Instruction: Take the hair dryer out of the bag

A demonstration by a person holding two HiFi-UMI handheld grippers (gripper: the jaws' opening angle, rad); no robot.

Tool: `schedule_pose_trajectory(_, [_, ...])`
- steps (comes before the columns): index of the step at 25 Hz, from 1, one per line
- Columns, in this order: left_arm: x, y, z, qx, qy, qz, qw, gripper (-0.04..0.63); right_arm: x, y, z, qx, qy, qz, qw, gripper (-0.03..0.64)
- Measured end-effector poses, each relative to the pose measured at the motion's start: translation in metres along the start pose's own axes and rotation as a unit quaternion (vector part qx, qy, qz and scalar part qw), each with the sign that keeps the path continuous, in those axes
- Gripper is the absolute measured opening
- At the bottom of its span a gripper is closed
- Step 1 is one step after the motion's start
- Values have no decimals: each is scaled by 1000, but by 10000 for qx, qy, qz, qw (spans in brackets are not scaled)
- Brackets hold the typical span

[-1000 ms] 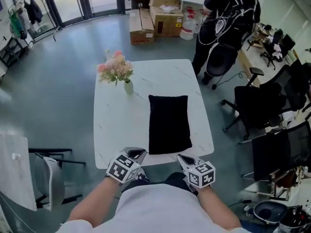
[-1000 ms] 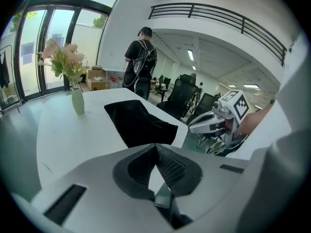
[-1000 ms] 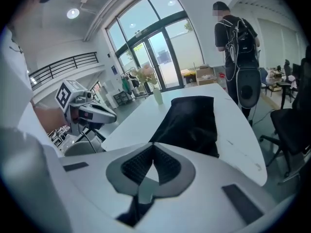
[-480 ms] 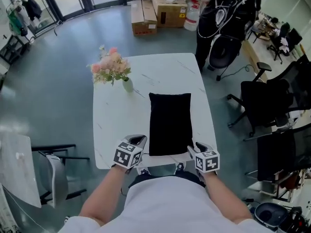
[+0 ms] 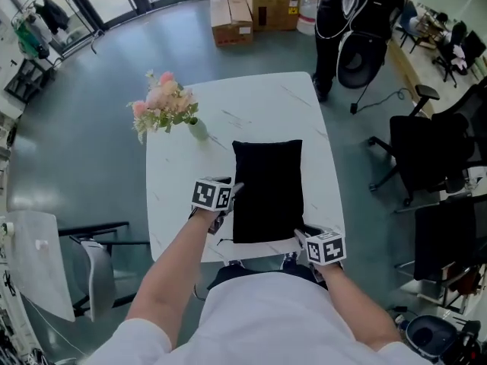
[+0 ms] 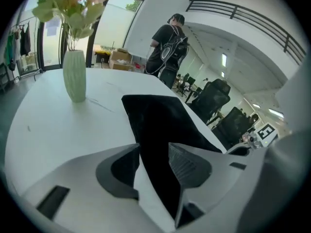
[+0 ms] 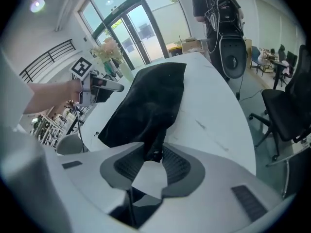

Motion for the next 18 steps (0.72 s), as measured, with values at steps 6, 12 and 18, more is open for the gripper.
schedule_pose_trajectory(6, [-27, 6, 3, 36, 487, -9, 9988, 189, -1, 4, 1, 101, -260, -103, 9996, 61])
schedule_pose_trajectory(12, [-37, 10, 5, 573, 665, 137, 9960, 152, 0, 9, 2, 161, -458, -135, 9987, 48])
schedule_pose_trajectory(18, [-29, 3, 5, 70, 493, -2, 9988, 28, 2, 10, 2, 222, -492, -28, 9985, 41])
Point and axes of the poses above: the fingertips, and each gripper's own axes: x backward along the fingers, y to its left, z out of its underside, the point moved 10 cm from there along x, backward along the fingers, and after that the axes turned 10 degrees about -z, right-handed, at the moved point
